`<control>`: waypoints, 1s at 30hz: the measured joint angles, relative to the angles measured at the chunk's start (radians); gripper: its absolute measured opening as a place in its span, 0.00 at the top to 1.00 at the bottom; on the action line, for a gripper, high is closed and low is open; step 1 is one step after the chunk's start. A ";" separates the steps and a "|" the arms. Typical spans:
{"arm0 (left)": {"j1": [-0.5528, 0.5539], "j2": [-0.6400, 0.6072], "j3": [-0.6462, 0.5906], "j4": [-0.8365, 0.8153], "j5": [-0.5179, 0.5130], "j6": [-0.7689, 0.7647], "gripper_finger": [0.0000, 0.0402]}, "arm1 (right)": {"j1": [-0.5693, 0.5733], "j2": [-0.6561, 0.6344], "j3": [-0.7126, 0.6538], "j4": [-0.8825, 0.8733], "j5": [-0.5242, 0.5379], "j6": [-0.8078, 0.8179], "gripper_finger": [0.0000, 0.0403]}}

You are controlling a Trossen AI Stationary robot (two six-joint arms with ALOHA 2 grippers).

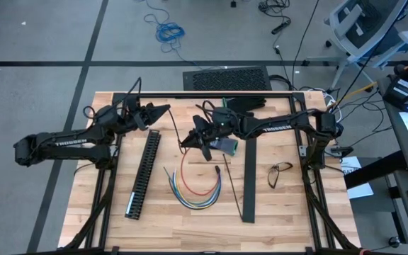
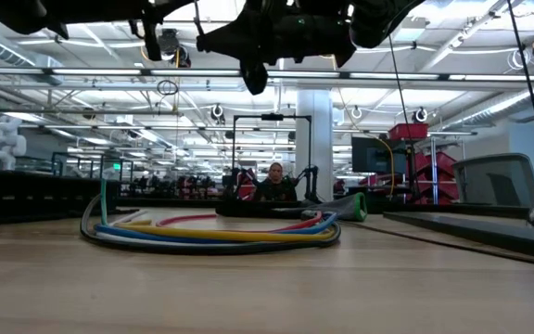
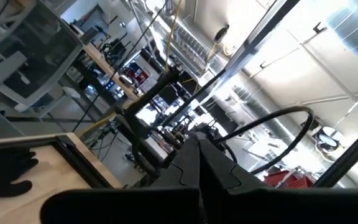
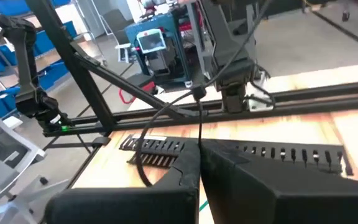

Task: Ziptie cables
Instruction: Prepare the black zip tie

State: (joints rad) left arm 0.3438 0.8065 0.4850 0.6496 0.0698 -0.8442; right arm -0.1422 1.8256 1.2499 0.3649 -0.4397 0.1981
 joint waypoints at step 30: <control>0.180 -0.100 -0.001 -0.013 -0.013 0.041 1.00 | -0.003 -0.003 0.002 -0.098 0.014 0.017 1.00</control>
State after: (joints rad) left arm 0.5234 0.7065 0.4843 0.6369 0.0569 -0.8028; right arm -0.1452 1.8229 1.2522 0.2672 -0.4255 0.2149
